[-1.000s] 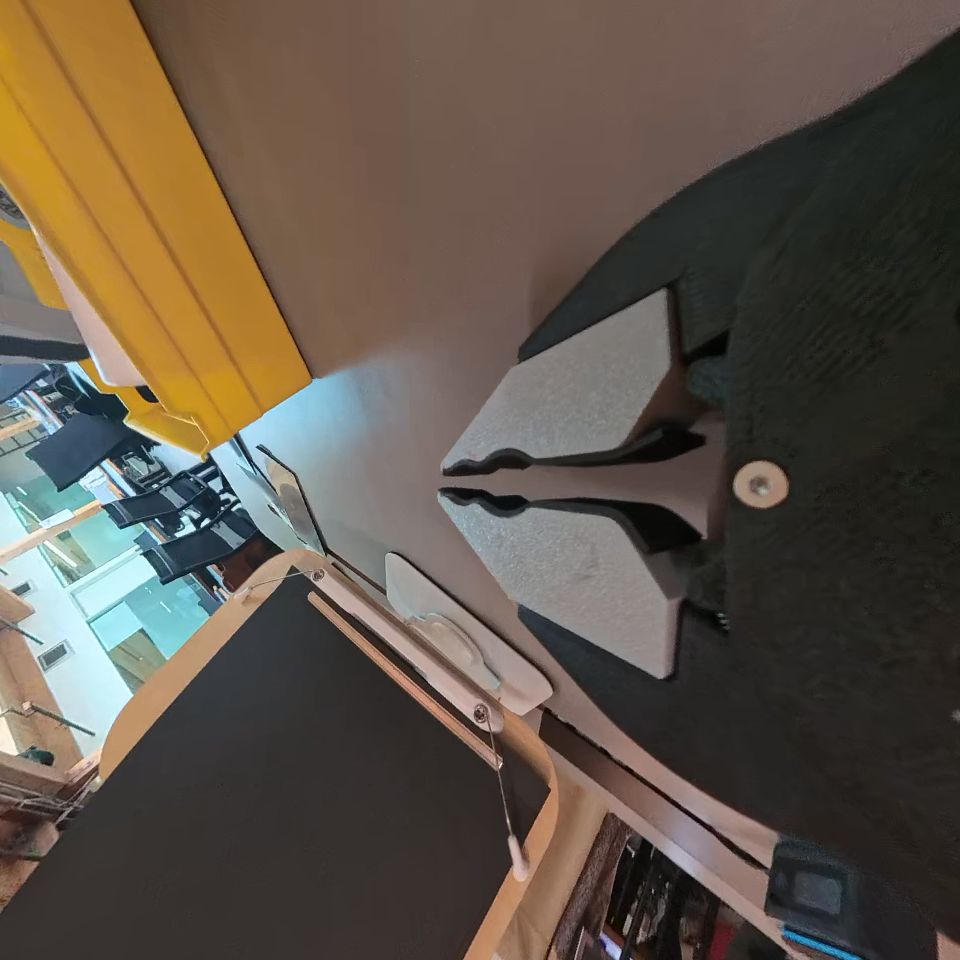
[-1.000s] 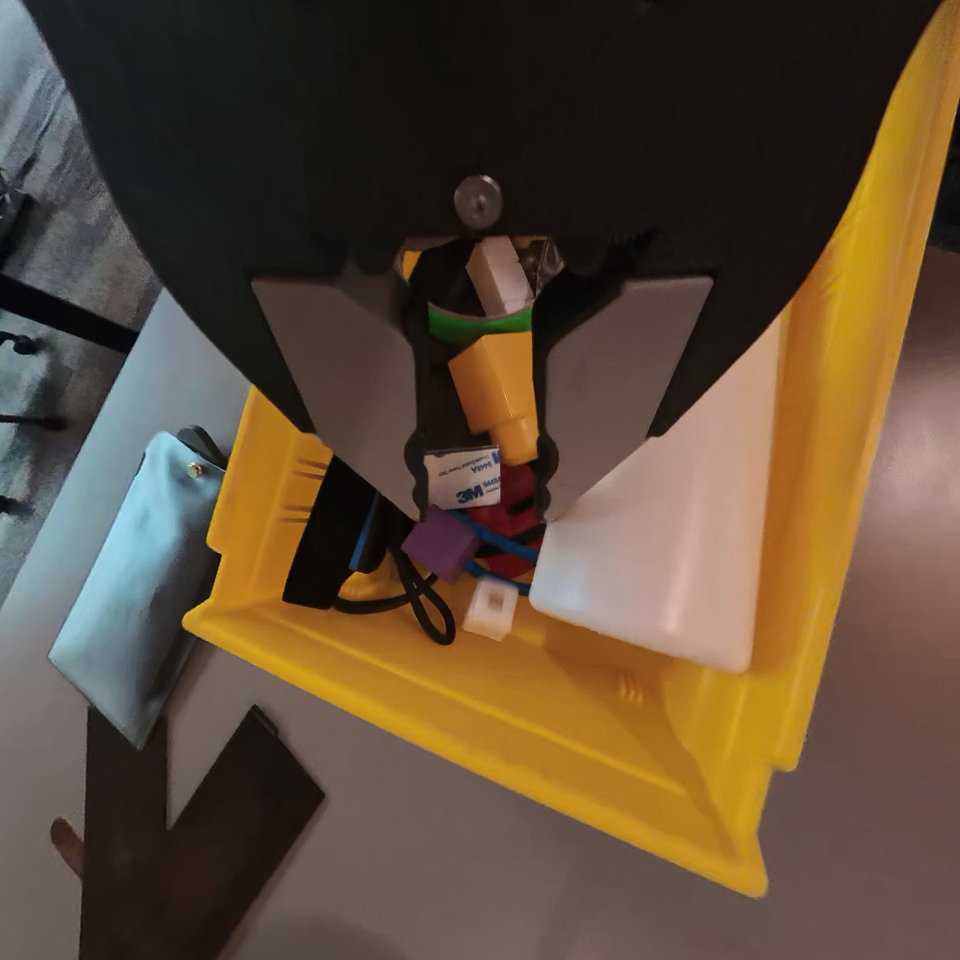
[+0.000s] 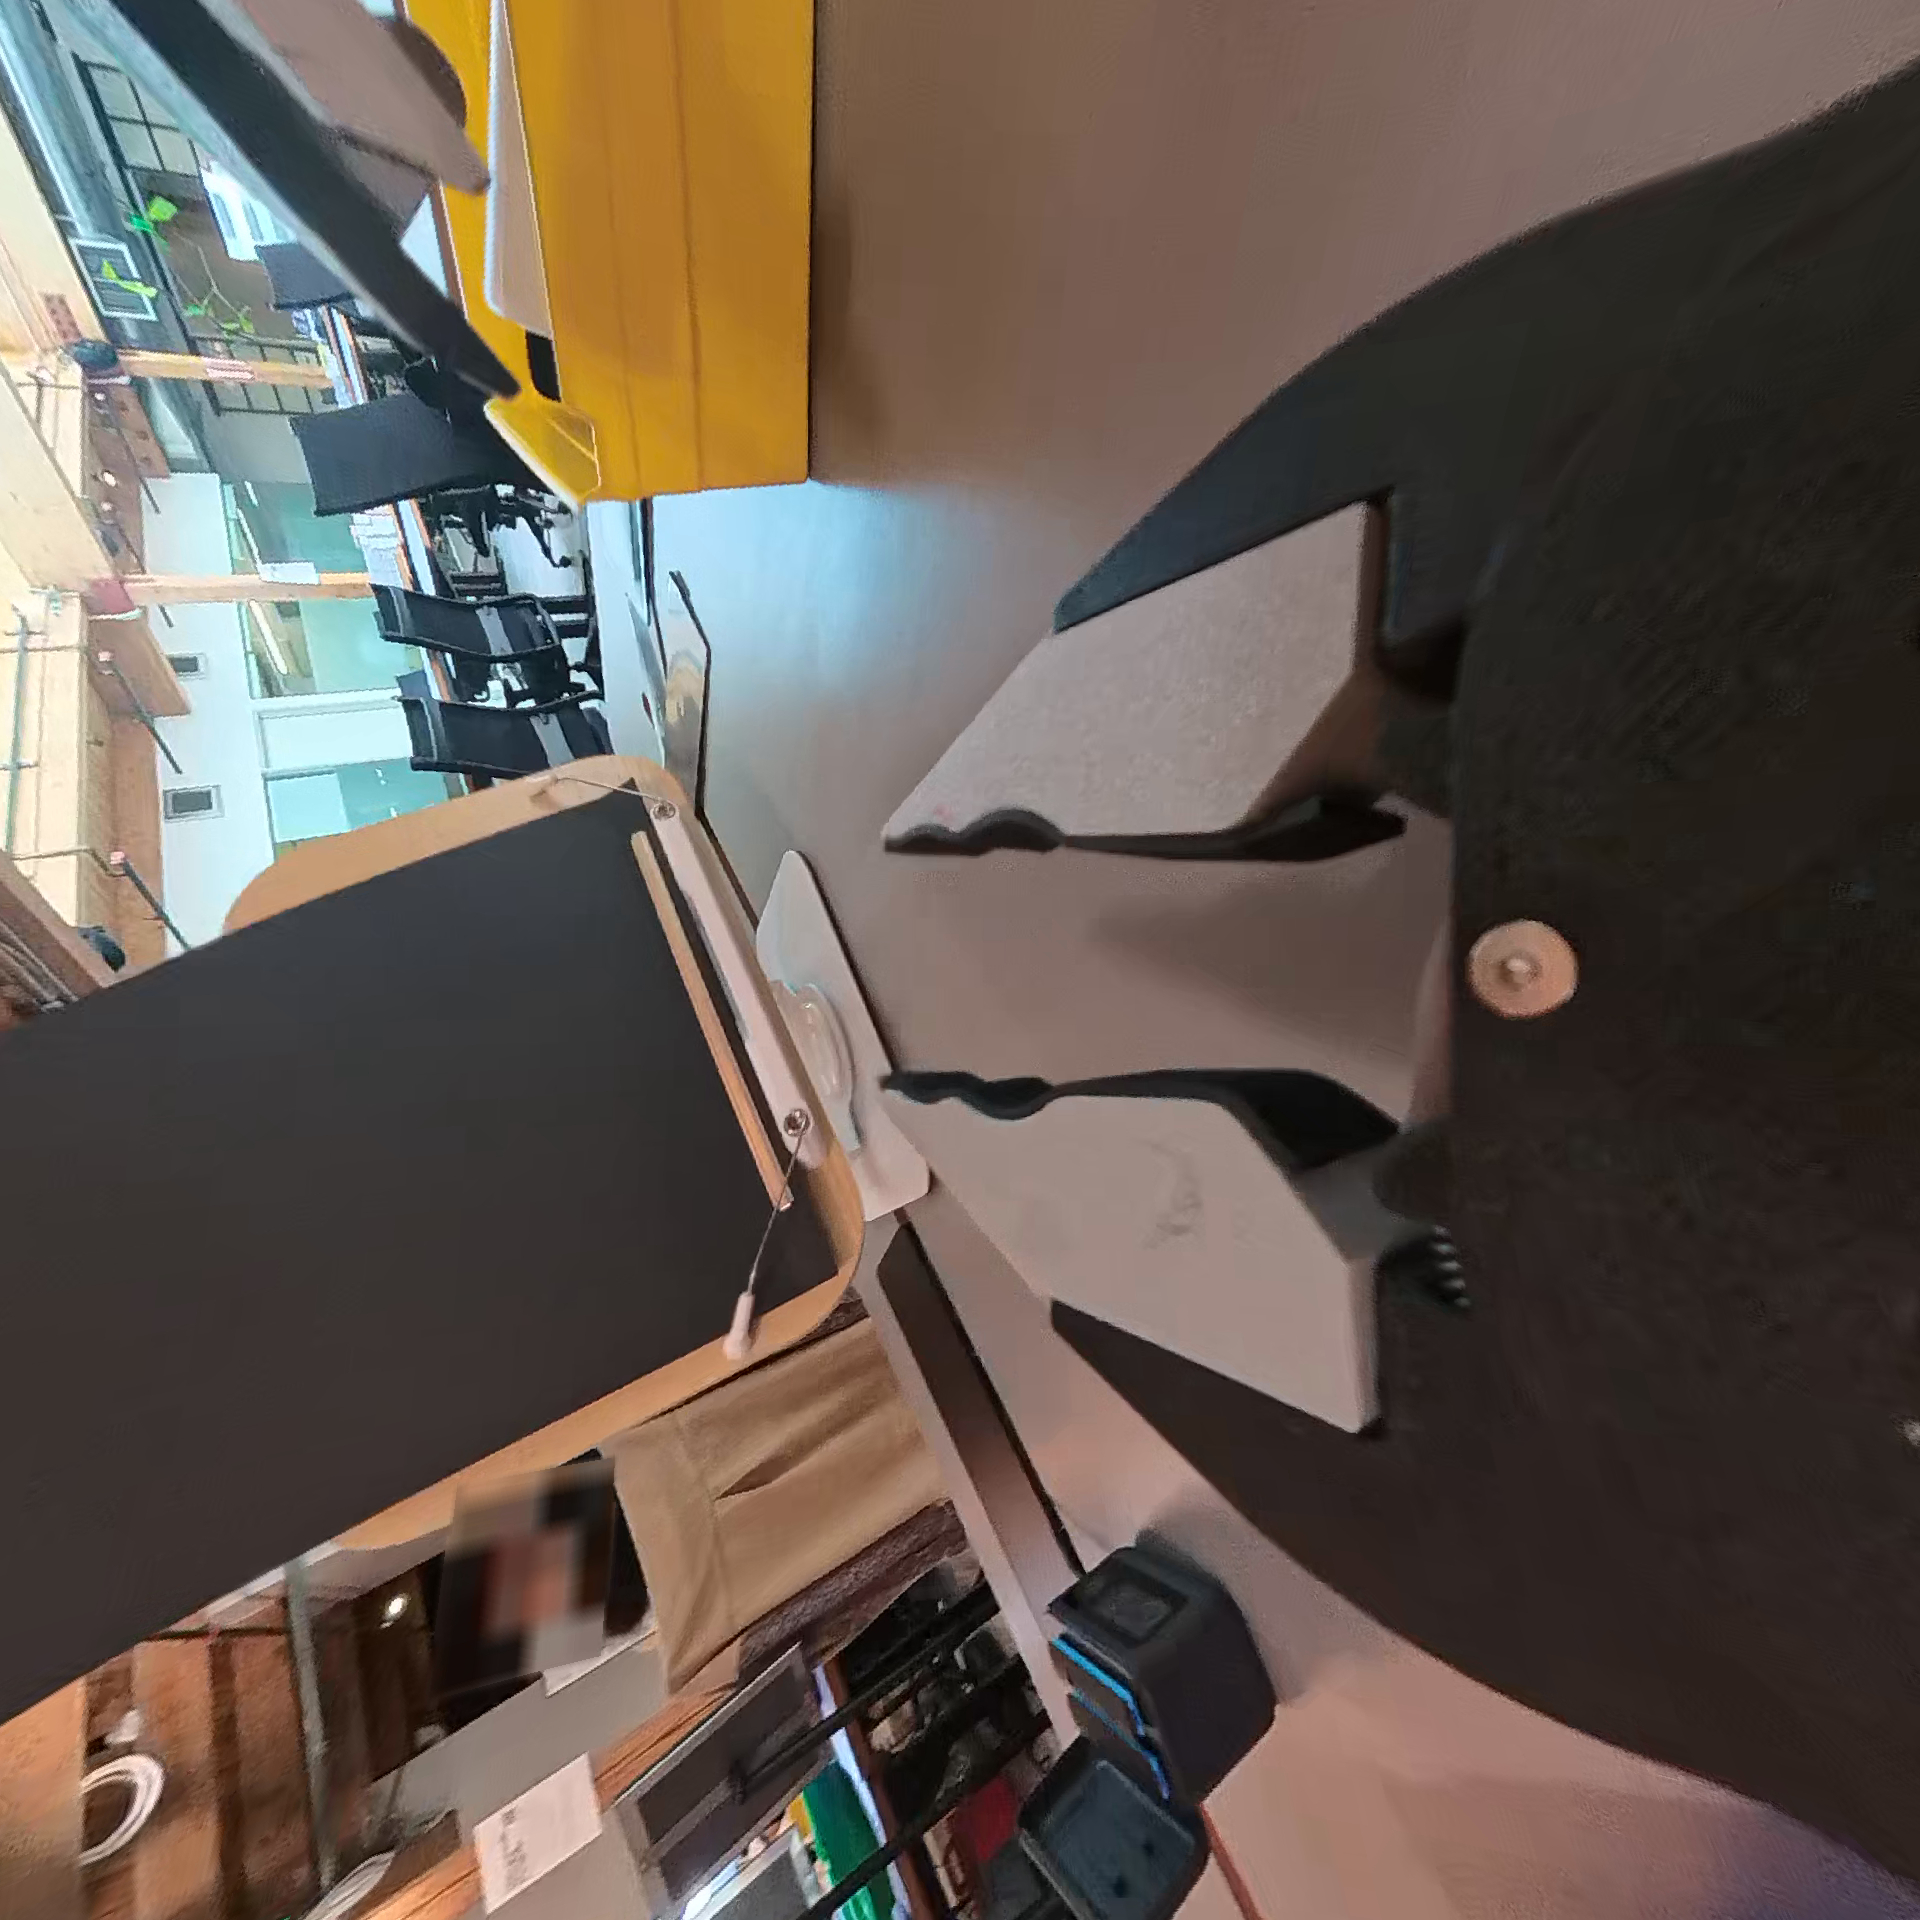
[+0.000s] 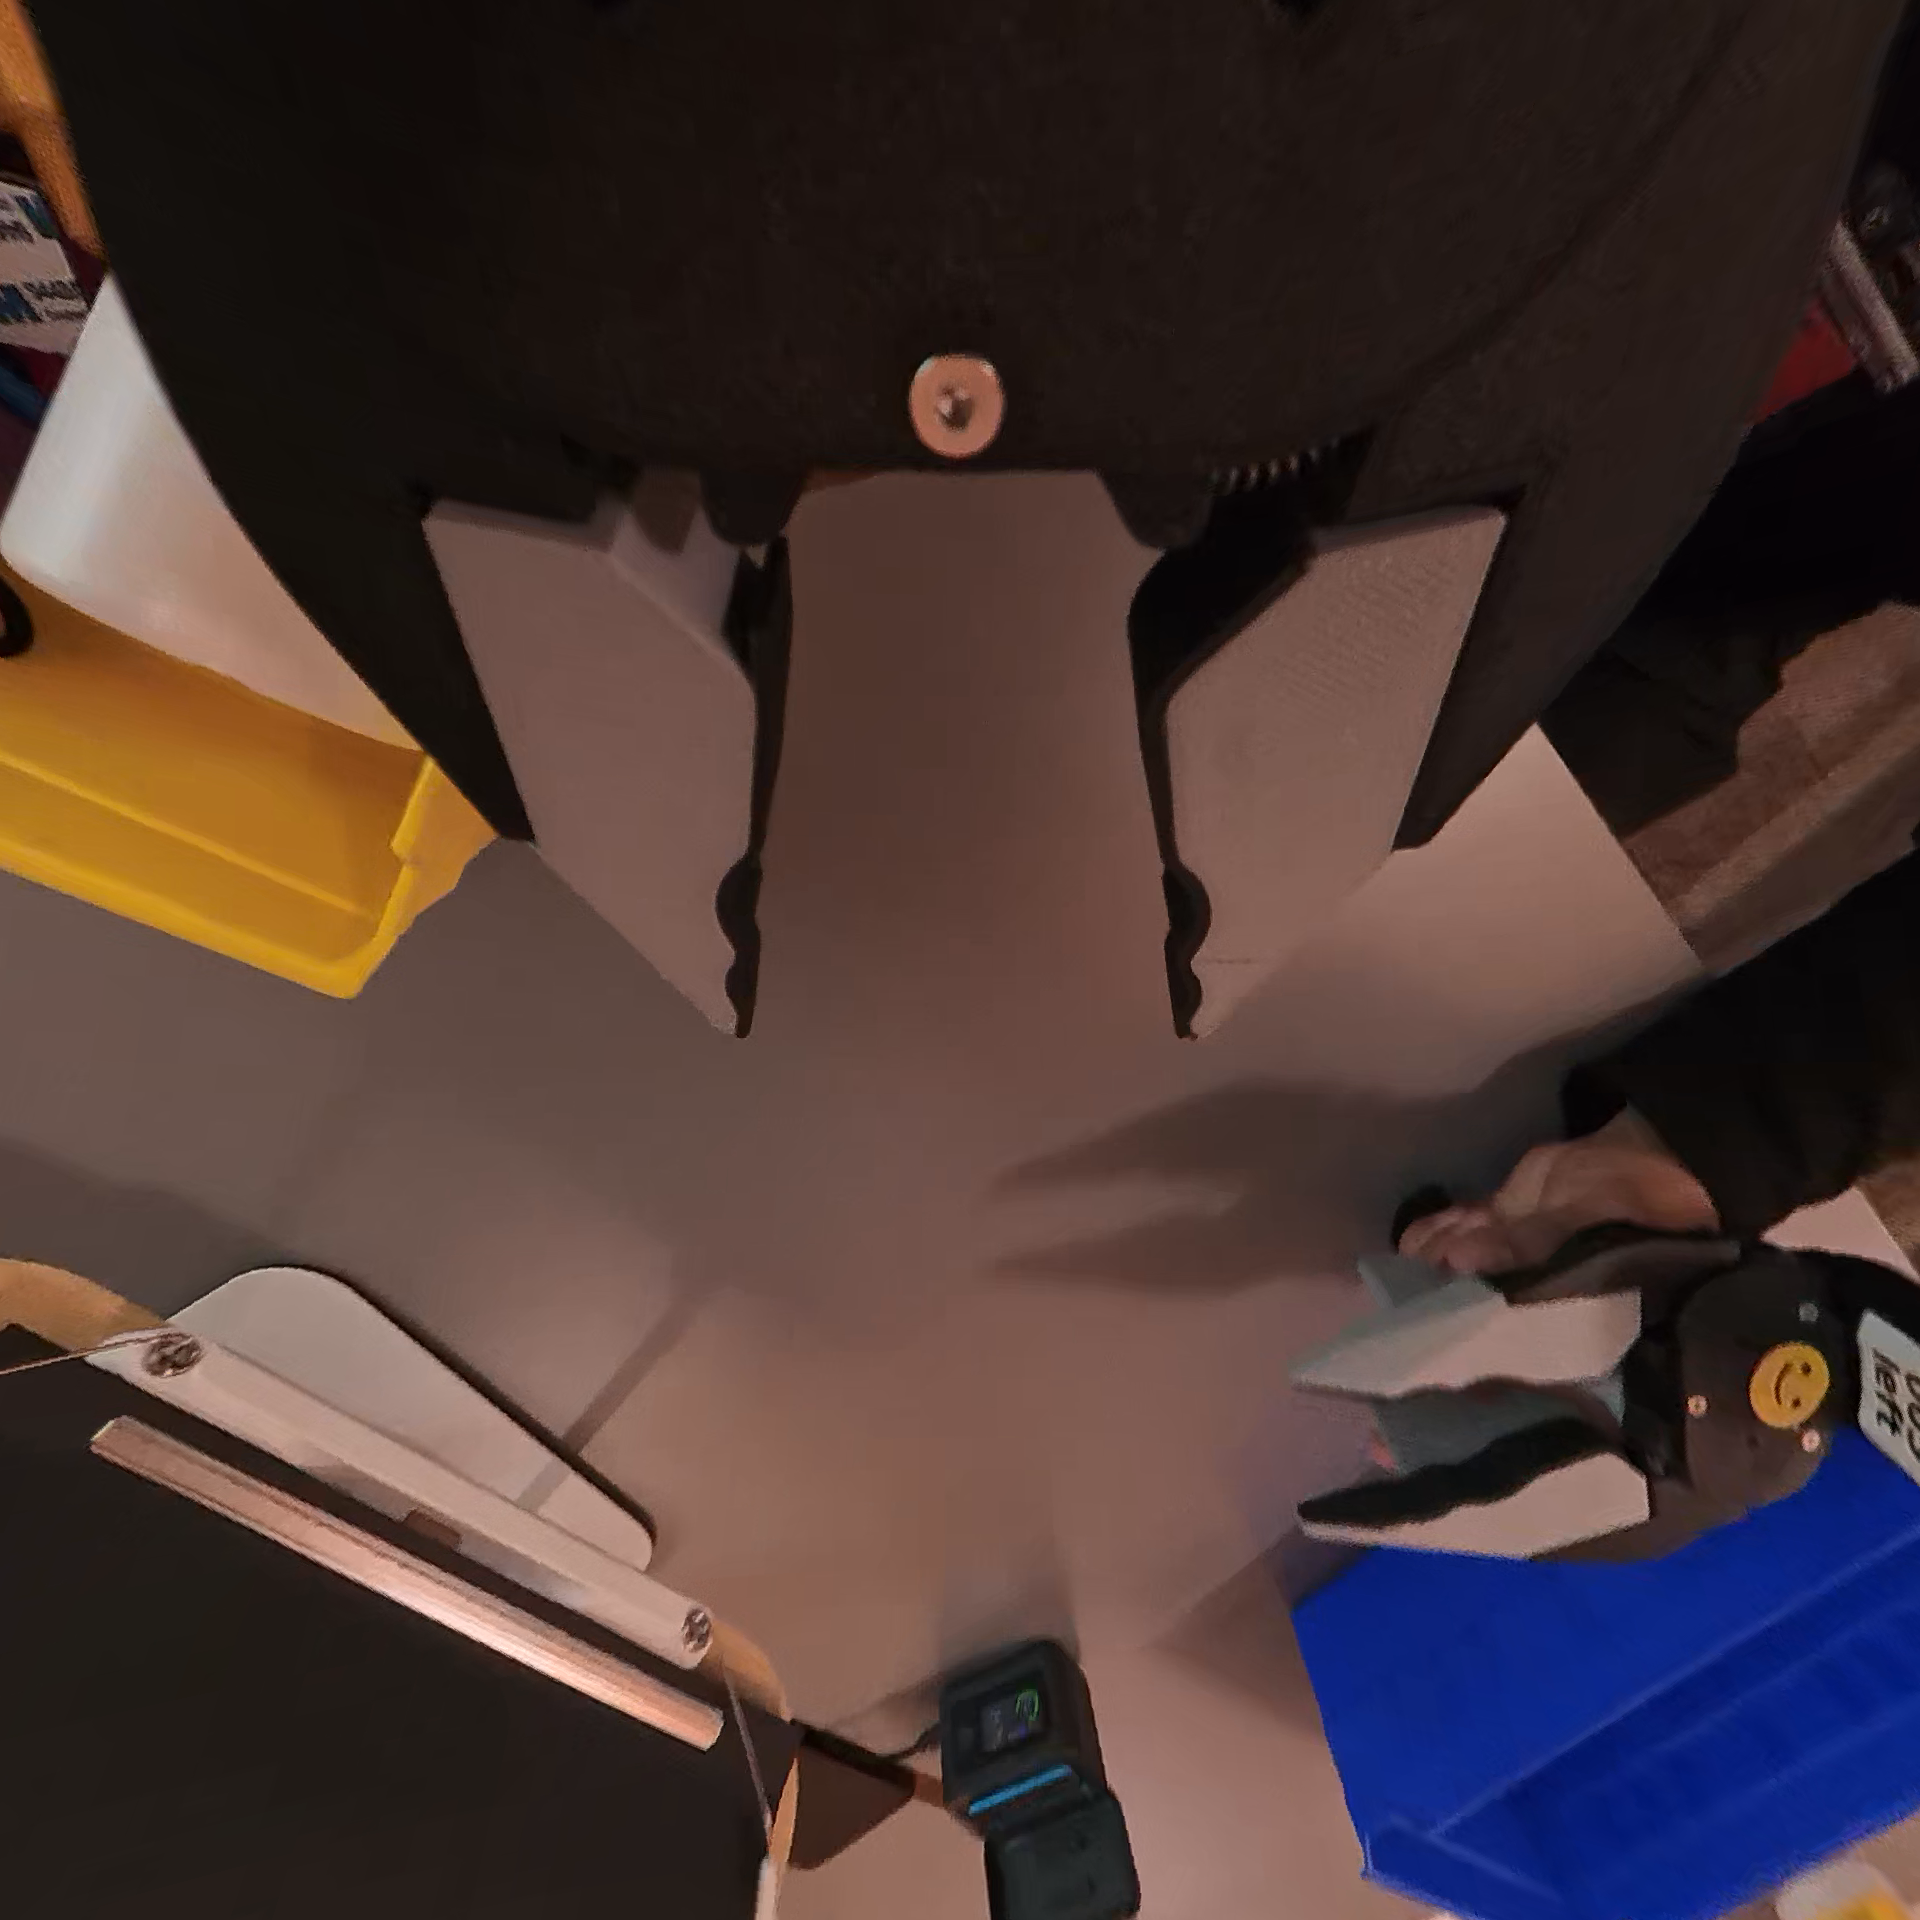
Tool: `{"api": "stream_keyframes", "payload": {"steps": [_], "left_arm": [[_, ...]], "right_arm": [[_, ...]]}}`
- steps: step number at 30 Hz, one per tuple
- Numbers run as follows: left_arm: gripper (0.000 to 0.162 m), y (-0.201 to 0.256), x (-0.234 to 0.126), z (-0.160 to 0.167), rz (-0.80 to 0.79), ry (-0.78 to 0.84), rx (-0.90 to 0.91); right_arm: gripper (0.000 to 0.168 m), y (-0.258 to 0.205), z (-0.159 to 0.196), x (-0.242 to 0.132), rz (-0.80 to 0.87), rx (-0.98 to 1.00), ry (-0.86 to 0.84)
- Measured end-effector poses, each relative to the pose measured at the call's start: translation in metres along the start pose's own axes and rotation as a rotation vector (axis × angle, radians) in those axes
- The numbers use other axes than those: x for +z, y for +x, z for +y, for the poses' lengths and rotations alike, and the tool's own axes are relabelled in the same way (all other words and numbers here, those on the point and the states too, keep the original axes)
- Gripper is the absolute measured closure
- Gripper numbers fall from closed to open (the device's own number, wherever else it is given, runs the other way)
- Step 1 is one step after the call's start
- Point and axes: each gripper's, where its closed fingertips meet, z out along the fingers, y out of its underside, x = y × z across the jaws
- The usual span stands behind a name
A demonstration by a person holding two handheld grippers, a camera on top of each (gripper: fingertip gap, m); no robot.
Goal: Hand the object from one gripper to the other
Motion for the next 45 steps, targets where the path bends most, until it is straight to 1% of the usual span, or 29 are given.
{"api": "stream_keyframes", "payload": {"steps": [2, 6, 8, 10, 13, 16, 18, 20, 22, 23, 24, 25, 26, 28, 30, 31, 32, 35, 39, 43, 45], "left_arm": [[0.114, 0.006, -0.005, -0.001, -0.008, -0.007, 0.009], [0.113, 0.012, -0.019, -0.007, -0.045, 0.018, 0.044], [0.109, 0.011, -0.025, -0.006, -0.058, 0.004, 0.032], [0.106, 0.008, -0.03, -0.004, -0.076, -0.022, 0.011], [0.097, 0.006, -0.042, 0.0, -0.079, -0.089, -0.008], [0.095, 0.009, -0.061, -0.001, -0.058, -0.162, -0.022], [0.096, 0.014, -0.079, -0.009, -0.018, -0.19, -0.047], [0.099, 0.014, -0.101, -0.025, 0.016, -0.196, -0.064], [0.103, 0.003, -0.126, -0.049, 0.025, -0.18, -0.074], [0.105, -0.012, -0.14, -0.06, -0.002, -0.179, -0.068], [0.106, -0.033, -0.154, -0.069, -0.046, -0.186, -0.055], [0.106, -0.056, -0.169, -0.076, -0.097, -0.2, -0.048], [0.107, -0.081, -0.183, -0.079, -0.146, -0.219, -0.048], [0.107, -0.132, -0.209, -0.069, -0.236, -0.297, -0.067], [0.103, -0.17, -0.227, -0.041, -0.268, -0.403, -0.133], [0.102, -0.182, -0.233, -0.026, -0.263, -0.452, -0.171], [0.102, -0.19, -0.236, -0.013, -0.246, -0.489, -0.199], [0.102, -0.205, -0.239, 0.025, -0.218, -0.576, -0.226], [0.102, -0.205, -0.231, 0.066, -0.123, -0.691, -0.214], [0.102, -0.212, -0.214, 0.087, -0.081, -0.75, -0.161], [0.102, -0.221, -0.205, 0.094, -0.088, -0.763, -0.13]], "right_arm": [[0.091, 0.003, -0.005, -0.001, 0.011, 0.021, 0.038], [0.08, 0.002, -0.012, 0.012, 0.036, 0.009, 0.069], [0.076, -0.002, -0.015, 0.026, 0.045, -0.015, 0.074], [0.075, -0.008, -0.024, 0.041, 0.054, -0.046, 0.12], [0.076, -0.018, -0.04, 0.068, 0.042, -0.074, 0.189], [0.078, -0.024, -0.056, 0.094, 0.02, -0.088, 0.264], [0.08, -0.027, -0.061, 0.111, -0.003, -0.087, 0.294], [0.081, -0.028, -0.061, 0.126, -0.002, -0.108, 0.318], [0.088, -0.025, -0.055, 0.136, 0.034, -0.157, 0.352], [0.093, -0.023, -0.049, 0.14, 0.06, -0.184, 0.373], [0.103, -0.022, -0.041, 0.143, 0.068, -0.199, 0.377], [0.105, -0.028, -0.038, 0.144, 0.022, -0.195, 0.352], [0.102, -0.036, -0.037, 0.143, -0.031, -0.194, 0.323], [0.108, -0.031, -0.039, 0.139, 0.0, -0.223, 0.363], [0.097, -0.027, -0.035, 0.141, 0.009, -0.214, 0.339], [0.094, -0.026, -0.035, 0.141, 0.003, -0.199, 0.337], [0.094, -0.026, -0.034, 0.142, -0.003, -0.19, 0.343], [0.096, -0.029, -0.032, 0.144, -0.009, -0.202, 0.348], [0.097, -0.031, -0.025, 0.153, 0.014, -0.24, 0.31], [0.106, -0.026, -0.03, 0.154, 0.049, -0.241, 0.331], [0.106, -0.022, -0.031, 0.155, 0.063, -0.223, 0.331]]}}
